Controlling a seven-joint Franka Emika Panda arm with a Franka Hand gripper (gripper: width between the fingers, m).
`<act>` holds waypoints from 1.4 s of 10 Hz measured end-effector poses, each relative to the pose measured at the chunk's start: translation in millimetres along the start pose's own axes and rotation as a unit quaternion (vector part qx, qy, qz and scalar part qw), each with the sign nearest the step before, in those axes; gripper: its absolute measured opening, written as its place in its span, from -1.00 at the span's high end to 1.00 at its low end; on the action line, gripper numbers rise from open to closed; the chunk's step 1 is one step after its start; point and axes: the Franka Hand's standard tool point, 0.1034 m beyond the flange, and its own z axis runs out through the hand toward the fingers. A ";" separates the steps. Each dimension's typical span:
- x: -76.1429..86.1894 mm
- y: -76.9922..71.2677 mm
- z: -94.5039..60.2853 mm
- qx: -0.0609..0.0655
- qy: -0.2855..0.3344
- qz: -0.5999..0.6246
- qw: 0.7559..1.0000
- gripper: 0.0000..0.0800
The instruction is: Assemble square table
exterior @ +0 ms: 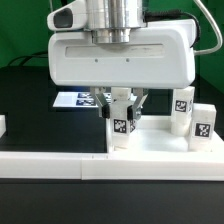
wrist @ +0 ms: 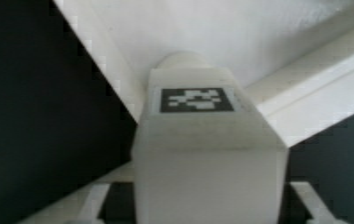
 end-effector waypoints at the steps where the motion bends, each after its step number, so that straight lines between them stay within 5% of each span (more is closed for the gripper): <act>1: 0.3 0.9 0.1 -0.006 0.003 0.054 0.998 0.28; 4: -0.1 5.5 -1.7 -0.029 -0.017 0.297 0.954 0.28; 6: -5.1 4.4 0.3 -0.034 -0.028 0.458 0.888 0.28; 8: -6.7 5.7 1.1 -0.025 -0.047 0.585 0.809 0.27; 9: -7.3 4.3 0.7 -0.026 -0.045 0.606 0.794 0.27; 11: -7.2 5.4 1.3 -0.026 -0.045 0.596 0.801 0.27; 12: -7.5 4.9 1.3 -0.026 -0.045 0.595 0.802 -0.27; 13: -7.7 4.5 0.2 -0.026 -0.043 0.526 0.849 -0.27; 14: -9.1 0.8 0.7 -0.020 -0.043 0.442 0.896 -0.55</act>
Offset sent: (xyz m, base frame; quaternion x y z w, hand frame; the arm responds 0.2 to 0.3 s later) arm 0.0202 0.0062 0.0118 -0.0252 -0.0434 0.3452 0.9372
